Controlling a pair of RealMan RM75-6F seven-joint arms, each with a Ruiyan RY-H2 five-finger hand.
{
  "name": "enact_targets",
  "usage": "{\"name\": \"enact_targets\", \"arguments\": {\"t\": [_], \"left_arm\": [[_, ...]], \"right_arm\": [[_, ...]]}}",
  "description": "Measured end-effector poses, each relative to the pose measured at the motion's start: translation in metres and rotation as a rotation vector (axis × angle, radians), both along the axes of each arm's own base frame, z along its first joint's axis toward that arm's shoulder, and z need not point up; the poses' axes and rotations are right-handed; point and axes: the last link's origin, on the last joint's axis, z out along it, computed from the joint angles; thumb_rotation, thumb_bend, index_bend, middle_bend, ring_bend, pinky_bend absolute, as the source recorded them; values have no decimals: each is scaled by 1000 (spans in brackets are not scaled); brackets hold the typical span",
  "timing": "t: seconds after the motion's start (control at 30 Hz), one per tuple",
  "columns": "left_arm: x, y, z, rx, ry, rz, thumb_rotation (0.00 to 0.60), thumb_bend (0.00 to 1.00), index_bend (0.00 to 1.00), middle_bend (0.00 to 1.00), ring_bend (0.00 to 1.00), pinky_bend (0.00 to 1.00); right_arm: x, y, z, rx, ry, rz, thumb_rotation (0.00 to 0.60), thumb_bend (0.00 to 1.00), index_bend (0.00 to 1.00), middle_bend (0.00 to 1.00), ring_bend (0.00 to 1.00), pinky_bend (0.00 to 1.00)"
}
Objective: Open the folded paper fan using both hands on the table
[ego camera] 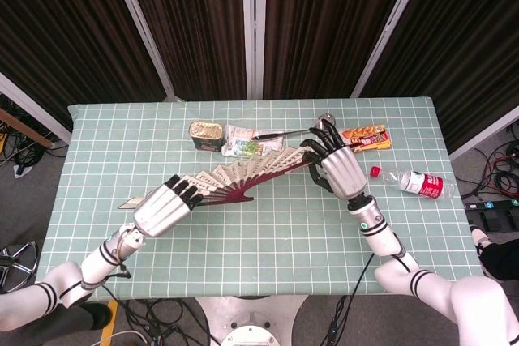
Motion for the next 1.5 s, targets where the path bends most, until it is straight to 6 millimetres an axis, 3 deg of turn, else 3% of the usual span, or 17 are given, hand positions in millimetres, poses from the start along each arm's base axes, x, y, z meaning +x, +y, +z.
{"name": "enact_targets", "arguments": {"t": [0.3, 0.43, 0.5, 0.6, 0.8, 0.87, 1.1, 1.2, 1.27, 1.33, 1.5], "left_arm": [[-6, -8, -19, 12, 80, 41, 600, 336, 580, 614, 614, 596], [-4, -14, -24, -11, 103, 60, 600, 284, 503, 570, 587, 576], [-1, -18, -25, -35, 105, 73, 600, 234, 472, 557, 582, 575], [2, -24, -29, -70, 120, 94, 600, 181, 427, 532, 572, 575], [6, -28, -36, -150, 160, 175, 600, 32, 280, 403, 438, 547], [9, -29, -37, -193, 168, 218, 600, 2, 230, 355, 385, 510], [17, -25, -36, -342, 192, 377, 600, 0, 120, 248, 250, 383], [20, -21, -32, -404, 172, 443, 600, 0, 105, 228, 223, 347], [21, -19, -27, -436, 133, 480, 600, 0, 104, 227, 223, 332], [20, -16, -21, -453, 85, 506, 600, 0, 104, 227, 223, 325], [1, -8, 11, -406, -122, 593, 600, 0, 130, 228, 223, 319]], "right_arm": [[-27, 10, -15, -110, 86, 12, 600, 609, 628, 328, 148, 0], [-40, 25, -25, -116, 118, 16, 600, 608, 578, 306, 121, 0], [-46, 31, -28, -108, 126, 12, 600, 607, 516, 281, 91, 0], [-55, 40, -31, -91, 141, -5, 600, 599, 342, 215, 20, 0], [-67, 51, -36, -54, 185, -58, 600, 573, 73, 87, 0, 0], [-70, 54, -38, -32, 204, -79, 600, 531, 10, 40, 0, 0], [-73, 63, -37, 77, 272, -154, 600, 300, 0, 0, 0, 0], [-71, 67, -34, 142, 307, -198, 600, 167, 0, 0, 0, 0], [-71, 69, -27, 182, 322, -232, 600, 141, 0, 0, 0, 0], [-72, 69, -13, 200, 326, -265, 600, 145, 0, 0, 0, 0], [-88, 68, 33, 184, 290, -343, 600, 266, 0, 15, 0, 0]]}}
